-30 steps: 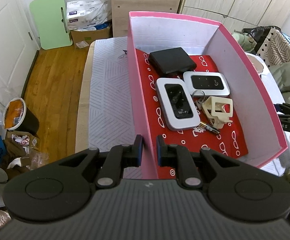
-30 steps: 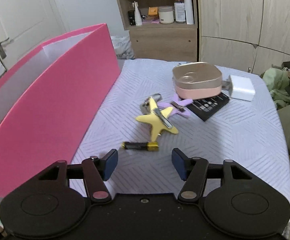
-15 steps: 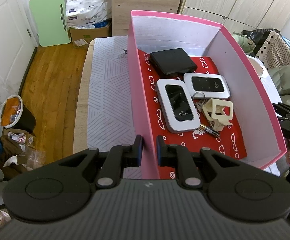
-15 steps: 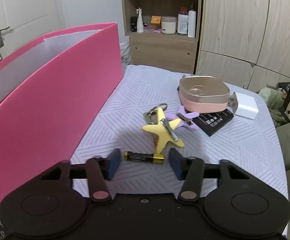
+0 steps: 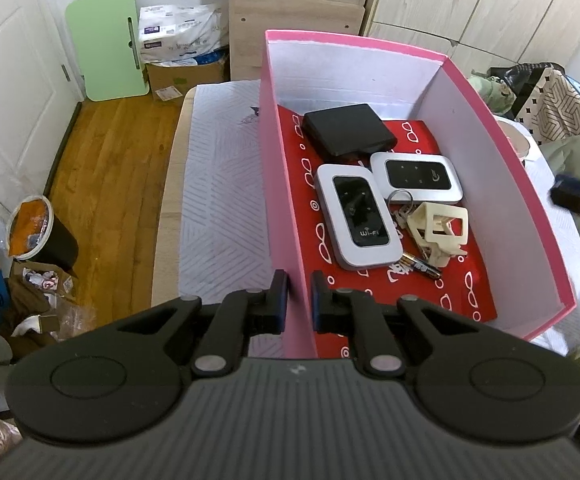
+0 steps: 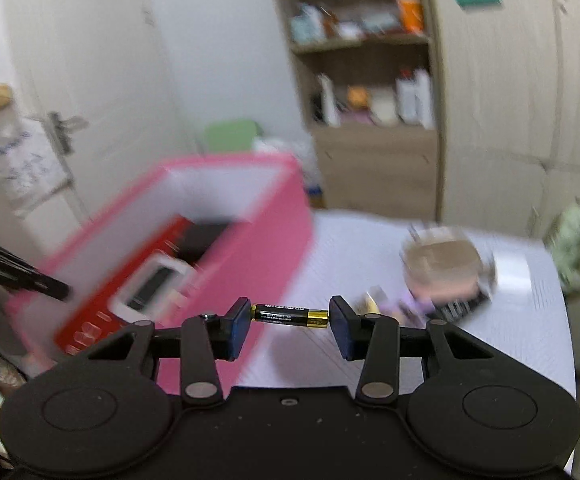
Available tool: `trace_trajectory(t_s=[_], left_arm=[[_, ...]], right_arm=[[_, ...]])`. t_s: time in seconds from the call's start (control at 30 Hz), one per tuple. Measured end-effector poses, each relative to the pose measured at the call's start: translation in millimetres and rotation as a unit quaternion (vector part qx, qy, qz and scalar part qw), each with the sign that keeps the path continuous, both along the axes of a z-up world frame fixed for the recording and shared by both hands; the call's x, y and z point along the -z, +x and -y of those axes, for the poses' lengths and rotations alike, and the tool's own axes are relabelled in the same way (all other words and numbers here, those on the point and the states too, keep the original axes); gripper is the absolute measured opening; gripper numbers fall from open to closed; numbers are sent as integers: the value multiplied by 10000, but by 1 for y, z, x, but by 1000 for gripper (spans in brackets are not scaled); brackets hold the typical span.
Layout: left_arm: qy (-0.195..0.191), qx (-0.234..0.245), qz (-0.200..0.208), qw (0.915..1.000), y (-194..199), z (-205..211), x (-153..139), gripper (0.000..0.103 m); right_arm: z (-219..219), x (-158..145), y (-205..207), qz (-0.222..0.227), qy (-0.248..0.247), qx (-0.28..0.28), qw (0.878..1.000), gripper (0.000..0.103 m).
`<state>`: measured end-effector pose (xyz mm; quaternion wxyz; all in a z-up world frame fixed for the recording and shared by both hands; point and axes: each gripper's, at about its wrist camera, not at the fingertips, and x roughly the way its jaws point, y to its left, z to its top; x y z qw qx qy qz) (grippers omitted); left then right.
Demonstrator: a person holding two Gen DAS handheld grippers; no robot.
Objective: Organize rigid objects
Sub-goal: 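Carry the AA battery into the pink box and release it near the power bank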
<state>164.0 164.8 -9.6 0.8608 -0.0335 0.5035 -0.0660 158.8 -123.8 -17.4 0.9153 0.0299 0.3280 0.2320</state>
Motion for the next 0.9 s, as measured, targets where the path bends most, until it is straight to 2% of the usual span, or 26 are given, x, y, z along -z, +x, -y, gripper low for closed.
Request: trace_trajectory(t_s=[0.2,0.3,0.37,0.43,0.5,0.6,0.67,0.77,0.83,0.9], left_arm=[[96,91,32,9999,-1,2,-1,11],[86,64,50,9999,-1,2,-1,11],[131,72,61,9999,-1,4,0,11],[218,113,29,9997,0,6,0,11],[272,147,16,9995,1,8,-1,11],[172,110,13,9998,2,5,-1,11],[84,87,35,9999,0,2,0,11],[71,99,92,9999,-3,1,1,11],[78,101,113,9999,-4,1,1,11],[51,84,97,9999,-3,0,1,11]], right_arm=[[-33,-45,-4,694,-4,-962,9929,48],[-57,-51,4,887,-390,-1474,9843,48],[-72,-46,14,861,-549,-1888,9767,48],[-83,-40,30,590,-478,-2073,9753,48],[-94,-33,46,346,-497,-2000,9779,48],[-108,-26,64,16,-507,-1947,9795,48],[-109,-19,84,-529,-146,-1847,9813,48],[-103,-3,121,-1701,775,-1571,9697,48],[-105,2,132,-2001,983,-1493,9633,48],[-111,5,134,-2088,922,-1470,9624,49]])
